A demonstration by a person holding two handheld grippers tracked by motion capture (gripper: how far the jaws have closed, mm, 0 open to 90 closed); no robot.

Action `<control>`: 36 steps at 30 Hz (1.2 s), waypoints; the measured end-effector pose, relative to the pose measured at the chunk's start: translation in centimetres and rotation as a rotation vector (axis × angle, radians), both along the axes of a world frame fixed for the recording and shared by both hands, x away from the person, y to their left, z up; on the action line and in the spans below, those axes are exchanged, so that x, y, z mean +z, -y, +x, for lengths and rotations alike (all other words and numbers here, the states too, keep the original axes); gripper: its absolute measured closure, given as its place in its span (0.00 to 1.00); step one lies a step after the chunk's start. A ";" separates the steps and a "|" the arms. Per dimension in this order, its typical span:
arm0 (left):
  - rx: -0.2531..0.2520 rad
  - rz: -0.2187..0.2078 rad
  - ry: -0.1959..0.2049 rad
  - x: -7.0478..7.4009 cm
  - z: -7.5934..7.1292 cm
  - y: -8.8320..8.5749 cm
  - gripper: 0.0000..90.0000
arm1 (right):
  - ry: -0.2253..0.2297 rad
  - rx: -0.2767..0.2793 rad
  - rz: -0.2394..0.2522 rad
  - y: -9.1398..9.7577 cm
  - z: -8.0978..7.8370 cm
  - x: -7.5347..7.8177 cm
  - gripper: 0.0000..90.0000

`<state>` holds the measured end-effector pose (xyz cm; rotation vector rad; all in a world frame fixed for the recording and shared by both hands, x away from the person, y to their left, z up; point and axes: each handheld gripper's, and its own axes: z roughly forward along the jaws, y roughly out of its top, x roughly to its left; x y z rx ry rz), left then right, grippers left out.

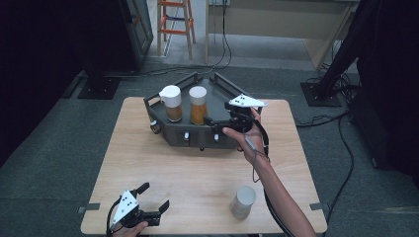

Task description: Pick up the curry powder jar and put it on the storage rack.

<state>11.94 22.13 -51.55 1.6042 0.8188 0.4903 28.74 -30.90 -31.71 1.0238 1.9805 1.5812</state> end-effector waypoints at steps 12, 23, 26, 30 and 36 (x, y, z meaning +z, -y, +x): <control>0.007 -0.004 -0.004 -0.1 0.1 0.0 0.01 | 0.010 0.017 0.007 1.6 -1.9 -0.9 0.03; 0.006 -0.001 -0.005 0.0 0.1 -0.1 0.01 | 0.007 0.042 0.024 2.5 -2.9 -2.0 0.03; 0.006 -0.002 -0.005 -0.1 0.1 -0.1 0.01 | 0.006 0.046 0.031 2.7 -3.2 -2.2 0.03; 0.008 -0.003 -0.004 -0.1 0.1 -0.1 0.01 | 0.005 0.054 0.028 3.0 -3.7 -2.5 0.03; 0.004 -0.003 -0.002 0.0 0.1 -0.1 0.01 | 0.009 0.058 0.035 3.5 -4.7 -3.0 0.03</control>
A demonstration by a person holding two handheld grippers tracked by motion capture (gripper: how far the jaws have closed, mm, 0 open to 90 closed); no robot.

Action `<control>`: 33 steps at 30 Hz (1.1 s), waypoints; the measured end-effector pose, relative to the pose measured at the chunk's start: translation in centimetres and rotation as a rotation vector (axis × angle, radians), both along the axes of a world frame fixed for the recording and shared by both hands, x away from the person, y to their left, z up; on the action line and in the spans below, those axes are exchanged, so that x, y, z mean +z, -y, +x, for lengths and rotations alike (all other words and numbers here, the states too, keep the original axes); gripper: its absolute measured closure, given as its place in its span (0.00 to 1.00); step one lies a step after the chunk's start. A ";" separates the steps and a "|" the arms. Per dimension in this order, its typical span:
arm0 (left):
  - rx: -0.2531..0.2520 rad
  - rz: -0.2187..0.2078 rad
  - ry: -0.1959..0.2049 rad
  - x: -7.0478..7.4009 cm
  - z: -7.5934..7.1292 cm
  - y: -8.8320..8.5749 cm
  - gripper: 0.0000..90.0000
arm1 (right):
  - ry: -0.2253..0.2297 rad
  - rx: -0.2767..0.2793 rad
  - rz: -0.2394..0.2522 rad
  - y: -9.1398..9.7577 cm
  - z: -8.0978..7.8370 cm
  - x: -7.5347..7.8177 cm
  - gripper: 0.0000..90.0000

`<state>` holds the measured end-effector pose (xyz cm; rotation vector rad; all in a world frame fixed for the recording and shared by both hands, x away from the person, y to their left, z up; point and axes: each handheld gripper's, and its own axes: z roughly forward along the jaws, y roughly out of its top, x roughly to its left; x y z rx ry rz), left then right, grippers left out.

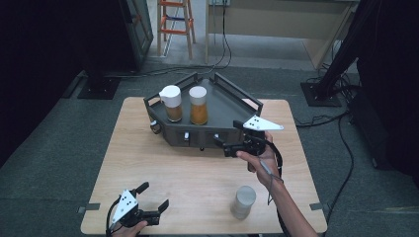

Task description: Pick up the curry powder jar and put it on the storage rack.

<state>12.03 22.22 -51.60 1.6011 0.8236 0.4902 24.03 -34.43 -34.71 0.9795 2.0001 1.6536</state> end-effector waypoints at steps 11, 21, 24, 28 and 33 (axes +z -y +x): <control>0.000 -0.001 -0.002 0.0 0.1 0.0 0.01 | 0.008 0.009 0.005 1.1 -1.7 -0.4 0.03; 0.006 -0.001 0.001 0.0 0.1 0.0 0.01 | 0.007 0.013 0.011 1.8 -3.1 -1.5 0.03; 0.007 -0.001 0.000 0.0 0.1 0.0 0.01 | 0.013 0.011 0.007 1.9 -3.6 -1.8 0.03; 0.007 -0.002 0.000 0.0 0.1 0.0 0.01 | 0.022 0.009 0.002 2.1 -4.3 -2.1 0.03; 0.011 -0.008 -0.002 0.0 0.1 -0.1 0.01 | 0.026 0.007 0.001 2.4 -4.9 -2.3 0.03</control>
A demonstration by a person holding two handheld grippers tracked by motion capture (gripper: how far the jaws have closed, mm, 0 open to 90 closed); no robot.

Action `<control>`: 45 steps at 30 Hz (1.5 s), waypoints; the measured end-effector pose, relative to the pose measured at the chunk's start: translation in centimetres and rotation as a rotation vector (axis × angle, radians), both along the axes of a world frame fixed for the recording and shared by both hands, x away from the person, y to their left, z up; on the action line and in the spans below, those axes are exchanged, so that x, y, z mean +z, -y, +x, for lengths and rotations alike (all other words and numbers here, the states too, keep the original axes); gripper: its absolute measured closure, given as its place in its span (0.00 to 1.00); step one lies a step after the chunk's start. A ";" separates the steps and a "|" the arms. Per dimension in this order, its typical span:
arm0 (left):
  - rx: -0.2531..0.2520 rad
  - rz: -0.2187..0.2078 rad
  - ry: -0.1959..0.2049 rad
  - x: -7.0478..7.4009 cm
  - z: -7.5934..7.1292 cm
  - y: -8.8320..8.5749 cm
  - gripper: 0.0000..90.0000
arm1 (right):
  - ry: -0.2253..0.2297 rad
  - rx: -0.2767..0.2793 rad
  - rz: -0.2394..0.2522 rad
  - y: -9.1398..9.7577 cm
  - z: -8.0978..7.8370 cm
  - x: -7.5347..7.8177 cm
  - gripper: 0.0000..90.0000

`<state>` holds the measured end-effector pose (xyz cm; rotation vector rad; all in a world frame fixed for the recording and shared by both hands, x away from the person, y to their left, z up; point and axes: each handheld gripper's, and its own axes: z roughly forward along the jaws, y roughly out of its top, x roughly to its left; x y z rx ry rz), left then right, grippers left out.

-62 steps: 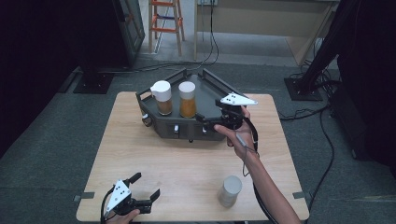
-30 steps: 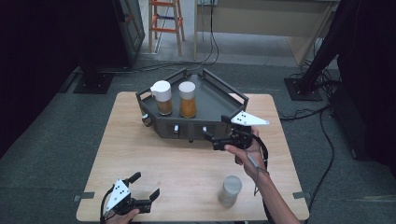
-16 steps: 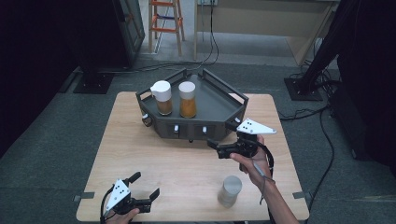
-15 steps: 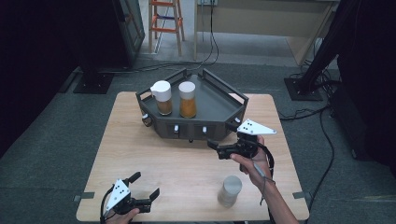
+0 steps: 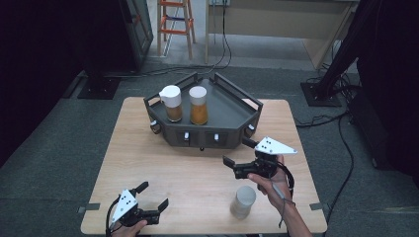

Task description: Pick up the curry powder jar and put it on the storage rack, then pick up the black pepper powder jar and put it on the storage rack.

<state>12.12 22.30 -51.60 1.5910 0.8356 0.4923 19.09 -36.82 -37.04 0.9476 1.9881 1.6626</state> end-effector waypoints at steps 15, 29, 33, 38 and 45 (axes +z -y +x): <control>0.005 -0.002 -0.002 0.0 0.0 0.0 0.01 | 0.005 -0.001 0.003 1.1 -2.0 -0.7 0.03; 0.007 0.002 -0.003 -0.1 -0.1 0.1 0.01 | -0.019 -0.015 0.002 1.8 -2.6 -1.7 0.03; 0.004 0.003 0.002 0.0 -0.1 0.0 0.01 | -0.026 -0.015 0.003 1.8 -2.9 -2.0 0.03; 0.007 0.001 -0.001 0.0 0.0 0.0 0.01 | -0.027 -0.016 -0.002 2.1 -3.3 -2.4 0.03; 0.004 0.004 0.002 0.0 -0.1 0.0 0.01 | -0.036 -0.020 -0.002 2.4 -4.2 -3.2 0.03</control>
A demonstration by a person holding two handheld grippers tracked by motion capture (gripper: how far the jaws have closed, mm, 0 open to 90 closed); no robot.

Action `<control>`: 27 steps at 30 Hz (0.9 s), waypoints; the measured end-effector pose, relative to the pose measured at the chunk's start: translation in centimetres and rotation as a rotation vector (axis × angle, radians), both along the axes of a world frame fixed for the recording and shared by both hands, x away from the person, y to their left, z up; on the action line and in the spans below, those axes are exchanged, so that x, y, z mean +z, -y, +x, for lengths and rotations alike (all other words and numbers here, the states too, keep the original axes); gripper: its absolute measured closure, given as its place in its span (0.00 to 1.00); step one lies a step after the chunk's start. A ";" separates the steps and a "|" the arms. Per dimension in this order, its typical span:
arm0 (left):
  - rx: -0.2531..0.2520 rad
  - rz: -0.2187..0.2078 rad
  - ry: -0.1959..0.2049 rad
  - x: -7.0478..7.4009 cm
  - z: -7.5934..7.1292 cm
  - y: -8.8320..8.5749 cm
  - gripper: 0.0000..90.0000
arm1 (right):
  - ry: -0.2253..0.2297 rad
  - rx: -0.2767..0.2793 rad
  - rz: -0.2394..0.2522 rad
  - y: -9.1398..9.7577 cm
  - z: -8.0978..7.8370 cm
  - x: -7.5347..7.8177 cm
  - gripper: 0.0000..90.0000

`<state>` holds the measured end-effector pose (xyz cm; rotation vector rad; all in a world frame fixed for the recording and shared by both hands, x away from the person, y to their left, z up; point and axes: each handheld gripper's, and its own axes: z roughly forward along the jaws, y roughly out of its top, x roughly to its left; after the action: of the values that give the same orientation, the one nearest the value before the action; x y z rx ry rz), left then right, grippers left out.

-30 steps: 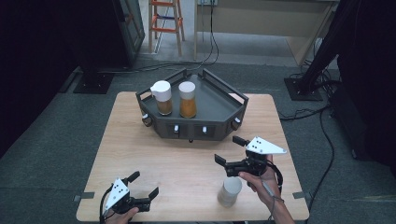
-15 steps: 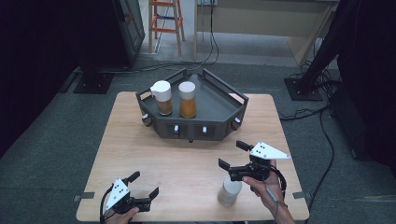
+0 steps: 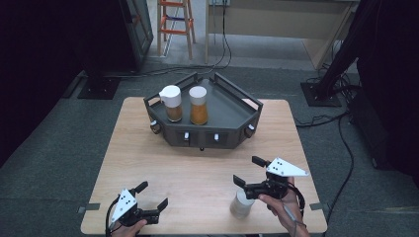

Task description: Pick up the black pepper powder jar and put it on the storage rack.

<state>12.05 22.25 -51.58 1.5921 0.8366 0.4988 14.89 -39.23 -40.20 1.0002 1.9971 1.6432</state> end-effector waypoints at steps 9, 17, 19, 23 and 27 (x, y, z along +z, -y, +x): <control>-0.001 0.003 0.003 0.0 0.0 0.0 0.01 | -0.008 -0.015 -0.006 0.6 -1.5 -1.0 0.03; -0.004 0.006 0.003 0.0 0.0 0.1 0.01 | -0.017 -0.012 -0.011 0.8 -2.5 -1.8 0.03; -0.005 0.006 0.003 0.0 -0.1 0.1 0.01 | -0.020 -0.010 -0.009 0.8 -2.7 -1.9 0.03; -0.006 0.008 0.004 0.0 -0.1 0.1 0.01 | -0.021 -0.003 -0.011 0.7 -3.0 -2.2 0.03; -0.006 0.007 0.006 0.0 -0.1 0.1 0.01 | -0.021 0.004 -0.010 0.6 -3.3 -2.5 0.03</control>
<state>11.93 22.13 -51.59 1.5982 0.8267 0.5026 11.54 -39.85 -42.72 1.0144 2.0201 1.6294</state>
